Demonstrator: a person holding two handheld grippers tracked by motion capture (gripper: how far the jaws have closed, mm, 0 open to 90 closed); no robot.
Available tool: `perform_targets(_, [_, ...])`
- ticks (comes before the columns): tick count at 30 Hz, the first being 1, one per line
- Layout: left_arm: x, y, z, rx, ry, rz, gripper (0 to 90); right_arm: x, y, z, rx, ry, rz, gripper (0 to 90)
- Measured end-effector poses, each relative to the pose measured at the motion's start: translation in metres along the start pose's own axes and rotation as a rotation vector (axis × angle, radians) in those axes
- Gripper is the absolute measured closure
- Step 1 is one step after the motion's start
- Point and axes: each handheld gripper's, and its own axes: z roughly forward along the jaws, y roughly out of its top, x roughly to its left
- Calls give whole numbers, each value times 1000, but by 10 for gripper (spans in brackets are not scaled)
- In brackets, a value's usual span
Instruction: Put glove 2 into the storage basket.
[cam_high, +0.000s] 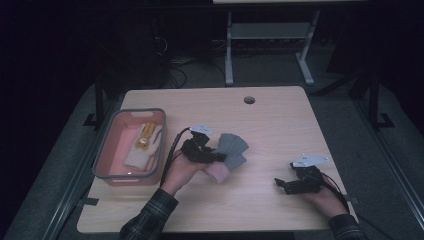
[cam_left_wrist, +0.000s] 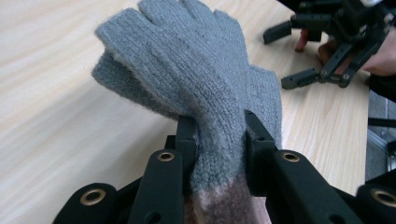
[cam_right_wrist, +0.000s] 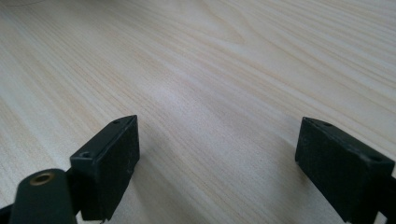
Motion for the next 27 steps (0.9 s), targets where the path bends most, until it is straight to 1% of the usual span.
perform_targets(3, [5, 3, -14, -18, 28, -10, 724, 0, 0, 0, 0, 0, 0, 132])
perform_targets(8, [16, 6, -39, -42, 58, -33, 724, 0, 0, 0, 0, 0, 1, 132])
perform_targets(10, [20, 6, -50, -54, 76, -43, 723, 0, 0, 0, 0, 0, 2, 132])
perform_targets(12, [24, 7, -60, -62, 91, -47, 724, 0, 0, 0, 0, 0, 2, 132])
perform_targets(17, [39, 5, -96, -108, 149, -84, 724, 0, 0, 0, 0, 0, 1, 132])
perform_targets(18, [43, 5, -103, -112, 163, -85, 723, 0, 0, 0, 0, 0, 1, 132])
perform_targets(22, [58, -1, -132, -133, 228, -128, 723, 0, 0, 0, 0, 0, 1, 132])
perform_targets(25, [71, -9, -150, -145, 272, -161, 723, 0, 0, 0, 1, 0, 3, 132])
perform_targets(27, [80, -17, -160, -154, 295, -194, 723, 0, 0, 0, 1, 0, 3, 132])
